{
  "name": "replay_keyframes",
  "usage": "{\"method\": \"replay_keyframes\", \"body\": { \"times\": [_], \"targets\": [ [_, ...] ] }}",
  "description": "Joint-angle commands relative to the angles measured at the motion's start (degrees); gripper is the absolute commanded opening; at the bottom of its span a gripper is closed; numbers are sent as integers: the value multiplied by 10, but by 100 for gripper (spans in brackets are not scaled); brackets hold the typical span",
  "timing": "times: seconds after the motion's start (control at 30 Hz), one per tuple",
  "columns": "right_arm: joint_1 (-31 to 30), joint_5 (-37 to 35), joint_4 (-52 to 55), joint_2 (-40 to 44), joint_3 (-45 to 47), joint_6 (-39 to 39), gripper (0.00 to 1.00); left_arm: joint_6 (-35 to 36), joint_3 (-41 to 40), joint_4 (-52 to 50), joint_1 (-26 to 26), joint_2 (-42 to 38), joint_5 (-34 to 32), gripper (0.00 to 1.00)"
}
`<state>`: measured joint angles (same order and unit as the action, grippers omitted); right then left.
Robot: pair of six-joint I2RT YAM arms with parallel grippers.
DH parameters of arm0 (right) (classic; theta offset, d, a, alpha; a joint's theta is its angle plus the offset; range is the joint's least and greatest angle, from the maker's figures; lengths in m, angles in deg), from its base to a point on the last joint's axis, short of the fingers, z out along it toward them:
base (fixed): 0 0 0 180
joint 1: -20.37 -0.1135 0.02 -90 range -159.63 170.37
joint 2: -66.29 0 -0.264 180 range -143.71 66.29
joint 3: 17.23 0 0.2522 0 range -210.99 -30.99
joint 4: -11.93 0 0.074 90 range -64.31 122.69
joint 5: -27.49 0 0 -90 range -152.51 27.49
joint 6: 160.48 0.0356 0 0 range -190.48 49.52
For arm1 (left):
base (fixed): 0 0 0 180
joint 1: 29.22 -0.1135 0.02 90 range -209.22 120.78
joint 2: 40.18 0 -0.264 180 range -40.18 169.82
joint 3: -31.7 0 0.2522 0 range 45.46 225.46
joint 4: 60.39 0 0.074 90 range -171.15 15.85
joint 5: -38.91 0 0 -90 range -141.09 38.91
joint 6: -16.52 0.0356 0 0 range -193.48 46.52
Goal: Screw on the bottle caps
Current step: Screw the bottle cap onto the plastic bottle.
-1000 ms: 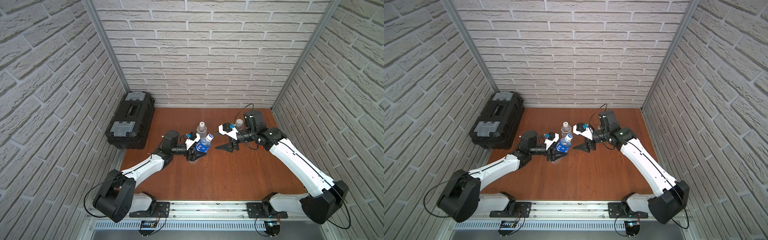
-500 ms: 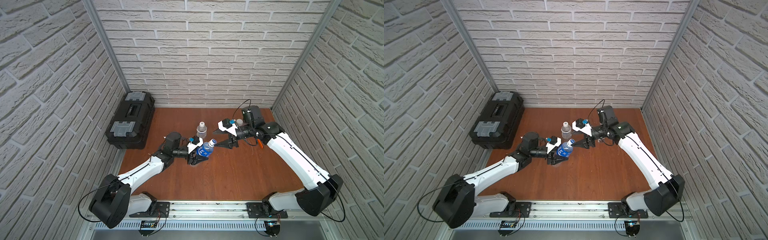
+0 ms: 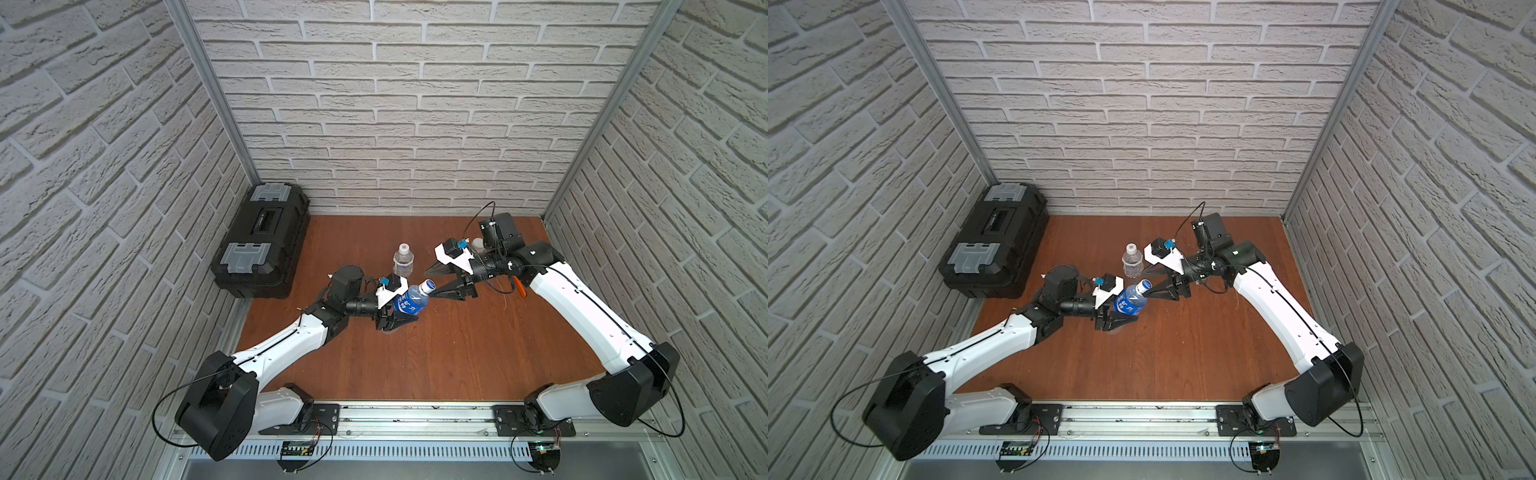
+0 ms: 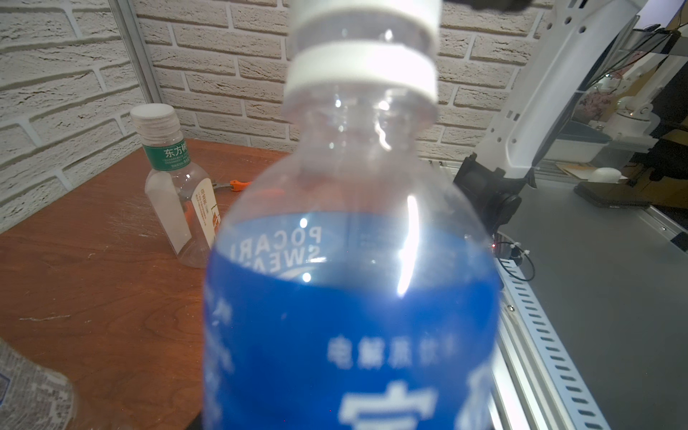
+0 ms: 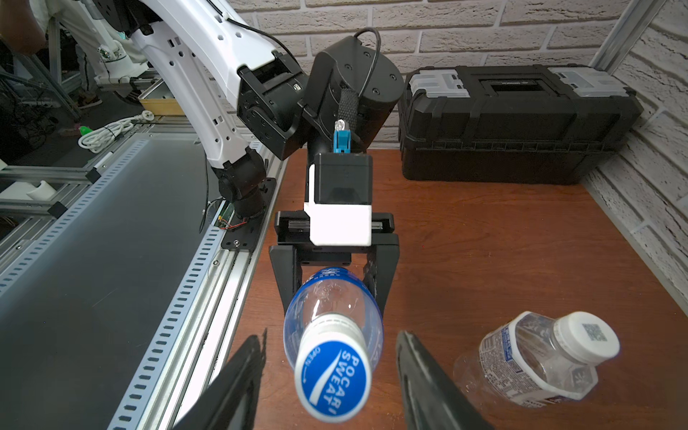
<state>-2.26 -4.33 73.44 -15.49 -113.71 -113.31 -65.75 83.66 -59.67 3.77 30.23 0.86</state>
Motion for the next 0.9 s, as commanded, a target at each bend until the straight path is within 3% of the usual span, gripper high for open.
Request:
{"method": "replay_keyframes", "body": {
  "times": [0.0,0.33,0.57,0.7,0.87],
  "targets": [
    [4,19,5,-3,-12,-3,56,7,10,12,4,-14,-2,59],
    [4,28,-2,-4,-11,17,42,6,9,14,7,-19,-13,59],
    [2,-2,-29,-2,12,61,33,1,-2,42,21,-40,-54,59],
    [-7,-30,-85,0,40,142,31,-16,-24,97,35,-58,-114,60],
    [-40,-145,-188,17,98,298,28,2,-40,125,78,-82,-239,60]
  ]
}}
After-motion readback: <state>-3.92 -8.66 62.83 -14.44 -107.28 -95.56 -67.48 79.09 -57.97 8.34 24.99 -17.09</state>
